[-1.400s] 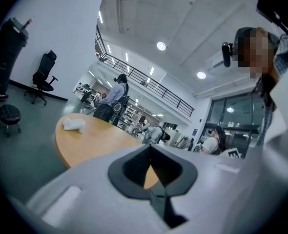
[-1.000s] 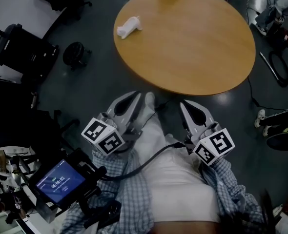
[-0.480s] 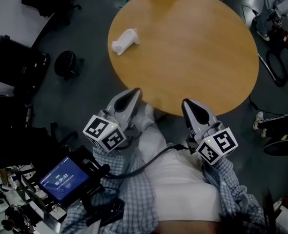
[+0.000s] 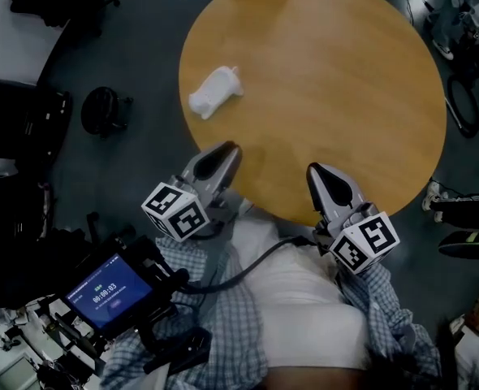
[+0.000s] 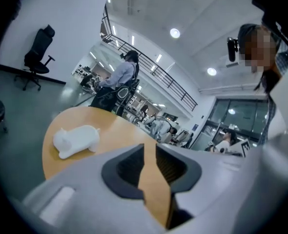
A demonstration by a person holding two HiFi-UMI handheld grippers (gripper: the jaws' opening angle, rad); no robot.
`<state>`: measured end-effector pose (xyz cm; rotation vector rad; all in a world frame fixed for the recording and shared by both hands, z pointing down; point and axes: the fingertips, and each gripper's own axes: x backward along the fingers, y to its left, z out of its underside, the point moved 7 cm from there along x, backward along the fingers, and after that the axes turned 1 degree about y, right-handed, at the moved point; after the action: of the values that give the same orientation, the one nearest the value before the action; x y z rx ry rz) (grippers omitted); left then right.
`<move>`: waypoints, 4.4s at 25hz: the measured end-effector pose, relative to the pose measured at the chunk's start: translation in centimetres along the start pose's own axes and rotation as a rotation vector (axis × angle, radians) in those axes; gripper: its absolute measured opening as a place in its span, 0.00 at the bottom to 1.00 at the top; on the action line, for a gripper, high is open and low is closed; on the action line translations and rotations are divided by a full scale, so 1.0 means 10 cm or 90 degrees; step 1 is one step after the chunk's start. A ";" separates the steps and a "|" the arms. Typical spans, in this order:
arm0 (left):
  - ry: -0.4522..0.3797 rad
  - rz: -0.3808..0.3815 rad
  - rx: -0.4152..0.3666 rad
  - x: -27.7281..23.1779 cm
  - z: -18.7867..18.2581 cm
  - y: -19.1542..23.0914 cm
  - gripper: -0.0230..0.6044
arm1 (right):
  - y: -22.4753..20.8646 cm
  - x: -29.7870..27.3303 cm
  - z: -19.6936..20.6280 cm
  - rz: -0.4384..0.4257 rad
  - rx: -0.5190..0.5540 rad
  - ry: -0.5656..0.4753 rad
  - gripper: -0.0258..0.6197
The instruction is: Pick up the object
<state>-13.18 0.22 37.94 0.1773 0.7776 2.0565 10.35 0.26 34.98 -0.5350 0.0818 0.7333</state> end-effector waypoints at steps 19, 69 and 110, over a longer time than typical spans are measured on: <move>0.394 0.072 -0.269 -0.88 -0.53 1.68 0.40 | -0.28 -0.93 -0.09 0.092 -0.051 0.056 0.05; 0.053 0.188 0.157 -0.89 -1.05 1.41 0.20 | -0.18 -0.75 -0.21 0.140 0.002 -0.004 0.05; -0.073 0.365 0.219 -0.77 -1.33 0.19 0.20 | -0.31 -0.68 -0.54 0.126 0.018 -0.065 0.05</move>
<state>-15.38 -12.80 29.79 0.7813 1.0969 2.3927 7.92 -8.46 33.34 -0.4665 0.0508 0.9497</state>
